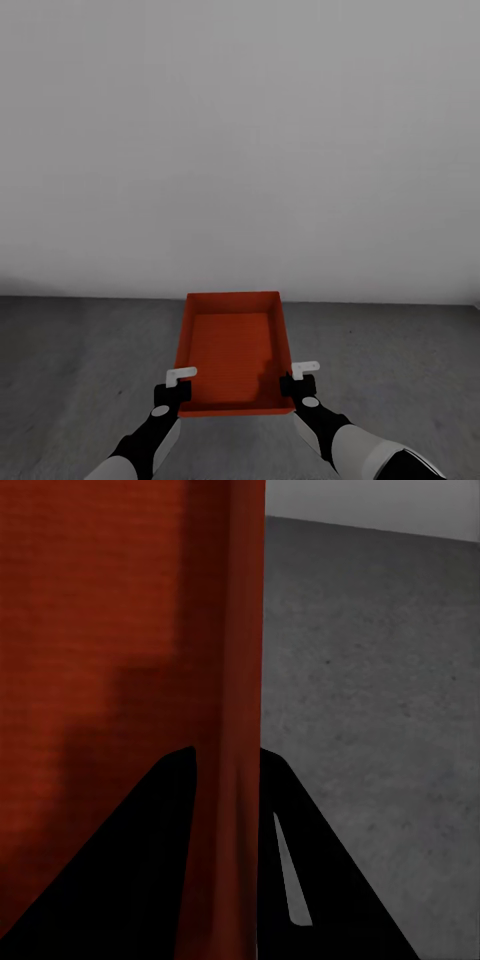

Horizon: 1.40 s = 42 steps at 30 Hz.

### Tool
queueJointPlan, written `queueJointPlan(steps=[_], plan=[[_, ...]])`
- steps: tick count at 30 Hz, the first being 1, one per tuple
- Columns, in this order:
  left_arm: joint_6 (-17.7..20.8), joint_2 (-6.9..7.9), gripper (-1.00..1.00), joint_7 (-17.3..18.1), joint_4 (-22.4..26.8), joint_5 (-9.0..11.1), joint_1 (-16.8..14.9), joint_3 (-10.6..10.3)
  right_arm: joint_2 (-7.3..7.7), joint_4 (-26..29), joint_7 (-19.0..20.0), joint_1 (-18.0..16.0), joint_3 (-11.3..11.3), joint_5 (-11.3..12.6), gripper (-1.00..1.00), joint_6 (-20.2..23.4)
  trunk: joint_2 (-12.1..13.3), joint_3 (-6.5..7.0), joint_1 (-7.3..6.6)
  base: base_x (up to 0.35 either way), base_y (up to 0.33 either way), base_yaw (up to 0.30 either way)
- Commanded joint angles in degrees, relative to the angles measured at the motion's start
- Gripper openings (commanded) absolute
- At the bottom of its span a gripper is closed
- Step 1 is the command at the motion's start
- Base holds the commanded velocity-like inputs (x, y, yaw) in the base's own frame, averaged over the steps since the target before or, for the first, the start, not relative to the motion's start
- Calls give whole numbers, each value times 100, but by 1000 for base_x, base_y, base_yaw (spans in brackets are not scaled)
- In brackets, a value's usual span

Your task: Move the two storage containers from the living room to the garage. In the garage, place one container on the floor and stack the other container on top of it (either order is fine).

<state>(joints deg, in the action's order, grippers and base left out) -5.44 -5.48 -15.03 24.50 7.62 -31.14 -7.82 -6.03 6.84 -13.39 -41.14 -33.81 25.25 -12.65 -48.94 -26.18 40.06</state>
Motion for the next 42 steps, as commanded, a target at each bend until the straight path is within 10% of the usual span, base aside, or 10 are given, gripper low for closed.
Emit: queueJointPlan(steps=[1, 42], plan=[[-14, 12, -100, -62, 10, 21, -4, 17, 35, 11, -17, -8, 375, 411, -100, -9, -5, -15, 0, 0, 0, 0], [-1, -12, -100, -114, 1, 30, -5, 17, 31, 16, -15, -8, 373, 400, -100, -35, -5, -395, 0, 0, 0, 0]])
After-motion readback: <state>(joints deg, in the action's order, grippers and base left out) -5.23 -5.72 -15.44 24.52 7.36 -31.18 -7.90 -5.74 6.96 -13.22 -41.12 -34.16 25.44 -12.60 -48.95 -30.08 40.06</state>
